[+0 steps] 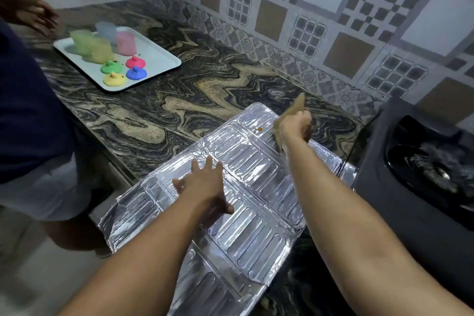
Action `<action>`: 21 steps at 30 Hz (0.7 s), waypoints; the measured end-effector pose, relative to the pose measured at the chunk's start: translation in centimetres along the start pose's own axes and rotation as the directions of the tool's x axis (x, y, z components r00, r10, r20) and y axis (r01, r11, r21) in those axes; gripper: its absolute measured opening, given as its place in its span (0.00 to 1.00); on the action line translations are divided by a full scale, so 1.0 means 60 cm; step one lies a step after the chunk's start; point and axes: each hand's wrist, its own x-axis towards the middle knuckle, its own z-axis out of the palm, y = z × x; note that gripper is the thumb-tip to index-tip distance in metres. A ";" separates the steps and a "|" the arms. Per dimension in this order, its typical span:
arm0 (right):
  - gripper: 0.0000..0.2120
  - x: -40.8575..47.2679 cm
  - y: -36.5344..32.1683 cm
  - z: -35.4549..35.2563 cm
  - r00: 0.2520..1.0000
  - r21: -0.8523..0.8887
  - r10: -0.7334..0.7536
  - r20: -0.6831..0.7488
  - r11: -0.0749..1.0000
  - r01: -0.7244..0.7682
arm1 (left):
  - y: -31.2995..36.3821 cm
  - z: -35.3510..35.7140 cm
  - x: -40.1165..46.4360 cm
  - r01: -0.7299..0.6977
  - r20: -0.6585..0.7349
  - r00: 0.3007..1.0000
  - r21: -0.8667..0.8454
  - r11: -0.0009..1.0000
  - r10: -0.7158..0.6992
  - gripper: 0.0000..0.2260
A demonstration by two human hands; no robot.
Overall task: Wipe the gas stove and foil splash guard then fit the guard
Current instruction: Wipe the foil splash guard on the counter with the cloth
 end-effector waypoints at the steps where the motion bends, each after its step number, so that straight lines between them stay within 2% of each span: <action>1: 0.12 0.003 -0.006 0.009 0.994 -0.077 -0.040 0.098 0.996 0.048 | 0.000 -0.001 -0.004 -0.016 -0.004 1.000 -0.006 1.000 0.016 0.56; 3: 0.08 -0.001 -0.009 0.011 0.938 -0.159 -0.019 0.345 0.984 0.078 | 0.000 -0.003 -0.007 -0.010 -0.001 1.000 0.000 1.000 0.010 0.55; 4: 0.07 -0.001 -0.004 0.009 0.918 -0.232 0.009 0.395 0.968 0.091 | 0.001 -0.004 -0.008 -0.004 0.007 1.000 -0.002 1.000 0.004 0.55; 5: 0.06 -0.003 0.002 0.002 0.920 -0.361 0.020 0.392 0.923 0.134 | 0.002 -0.007 -0.010 -0.003 0.007 1.000 -0.005 1.000 0.003 0.55; 7: 0.11 -0.001 0.014 -0.013 0.952 -0.534 -0.148 0.269 0.800 0.275 | 0.004 -0.011 -0.012 0.006 0.023 1.000 -0.011 1.000 -0.006 0.56; 9: 0.16 -0.019 0.012 -0.023 0.930 -0.511 -0.338 0.146 0.779 0.364 | 0.006 -0.012 -0.012 0.007 0.029 1.000 -0.001 1.000 -0.007 0.56; 10: 0.16 -0.031 0.013 -0.025 0.893 -0.517 -0.428 0.140 0.738 0.434 | 0.005 -0.012 -0.011 0.009 0.025 1.000 0.003 1.000 -0.009 0.56; 12: 0.17 -0.058 0.030 -0.024 0.830 -0.590 -0.488 0.270 0.598 0.543 | 0.006 -0.013 -0.013 0.020 0.005 1.000 0.010 1.000 -0.020 0.56; 13: 0.17 -0.072 0.046 -0.019 0.821 -0.626 -0.447 0.355 0.538 0.564 | 0.007 -0.013 -0.013 0.019 -0.024 1.000 0.023 1.000 -0.018 0.56; 14: 0.17 -0.084 0.061 -0.013 0.843 -0.670 -0.333 0.422 0.512 0.538 | 0.007 -0.014 -0.011 0.016 -0.062 0.998 0.037 0.999 -0.014 0.57; 17: 0.32 -0.085 0.102 0.005 0.899 -0.828 0.041 0.437 0.409 0.384 | 0.003 -0.018 0.003 0.035 -0.070 0.997 0.060 0.998 -0.031 0.68; 19: 0.33 -0.075 0.114 0.020 0.895 -0.855 0.108 0.432 0.365 0.369 | -0.004 -0.017 0.013 0.055 -0.011 0.998 0.038 0.998 -0.055 0.71; 21: 0.31 -0.070 0.121 0.029 0.889 -0.858 0.097 0.447 0.330 0.395 | -0.009 -0.014 0.022 0.063 0.033 0.997 0.036 0.997 -0.065 0.70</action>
